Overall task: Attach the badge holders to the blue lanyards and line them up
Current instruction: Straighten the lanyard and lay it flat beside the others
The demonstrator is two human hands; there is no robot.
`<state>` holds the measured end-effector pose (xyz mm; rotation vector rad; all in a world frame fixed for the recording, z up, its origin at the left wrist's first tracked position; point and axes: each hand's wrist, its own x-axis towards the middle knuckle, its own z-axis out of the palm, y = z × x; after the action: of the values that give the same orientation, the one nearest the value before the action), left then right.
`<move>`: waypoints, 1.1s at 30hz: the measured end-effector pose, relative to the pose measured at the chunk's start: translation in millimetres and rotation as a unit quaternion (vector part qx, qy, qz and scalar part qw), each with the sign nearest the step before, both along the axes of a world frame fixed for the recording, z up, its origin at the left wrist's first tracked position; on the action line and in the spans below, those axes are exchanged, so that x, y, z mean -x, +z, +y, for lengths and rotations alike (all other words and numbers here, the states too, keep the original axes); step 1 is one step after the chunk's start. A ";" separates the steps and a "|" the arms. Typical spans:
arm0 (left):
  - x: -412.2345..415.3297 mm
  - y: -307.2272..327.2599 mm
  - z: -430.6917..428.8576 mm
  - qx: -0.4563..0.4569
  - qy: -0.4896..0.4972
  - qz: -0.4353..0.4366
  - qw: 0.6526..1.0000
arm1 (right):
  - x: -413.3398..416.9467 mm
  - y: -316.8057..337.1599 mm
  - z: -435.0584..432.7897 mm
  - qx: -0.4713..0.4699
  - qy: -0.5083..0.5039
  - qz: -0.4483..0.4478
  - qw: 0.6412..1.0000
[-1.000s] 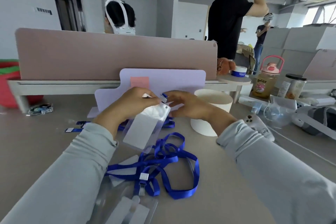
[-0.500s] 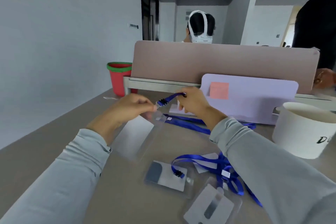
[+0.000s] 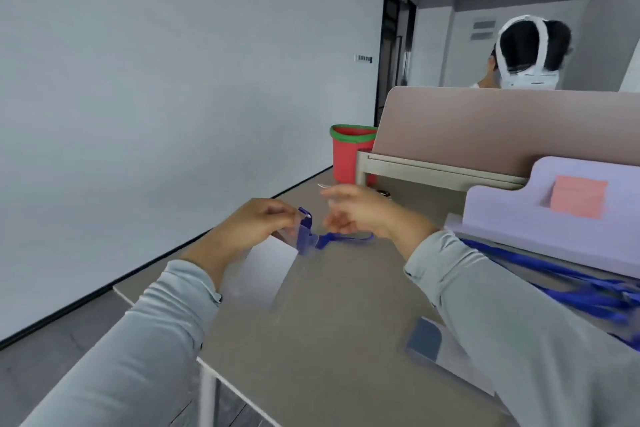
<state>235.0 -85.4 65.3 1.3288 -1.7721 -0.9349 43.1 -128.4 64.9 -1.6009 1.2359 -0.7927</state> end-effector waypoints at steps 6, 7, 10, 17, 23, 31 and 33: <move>-55.1 -26.5 2.7 -0.095 0.035 -0.077 0.992 | -47.3 -55.1 -12.5 0.050 0.090 0.180 0.978; -63.4 -31.2 5.6 -0.111 0.030 -0.081 0.990 | -53.0 -60.0 -14.7 0.072 0.104 0.206 0.970; -79.7 -37.7 12.8 -0.140 0.010 -0.075 0.987 | -75.4 -69.5 -12.5 0.089 0.160 0.218 0.959; -105.2 -33.2 21.8 -0.144 0.023 -0.078 0.986 | -129.7 -90.0 -12.1 0.130 0.108 0.186 0.968; -128.3 -50.7 15.2 -0.147 0.055 -0.078 0.985 | -124.5 -92.7 -41.8 0.194 0.009 0.221 0.956; -129.8 -72.3 -44.0 -0.142 0.058 -0.130 0.980 | -111.0 -92.9 -106.0 0.249 -0.092 0.170 0.949; -130.2 -78.2 -70.5 -0.131 0.061 -0.151 0.978 | -111.2 -92.8 -130.2 0.242 -0.122 0.130 0.954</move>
<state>365.3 -155.9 -12.9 1.8087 -1.8068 -0.9636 154.3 -258.6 -27.8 -2.0197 1.5311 -1.1339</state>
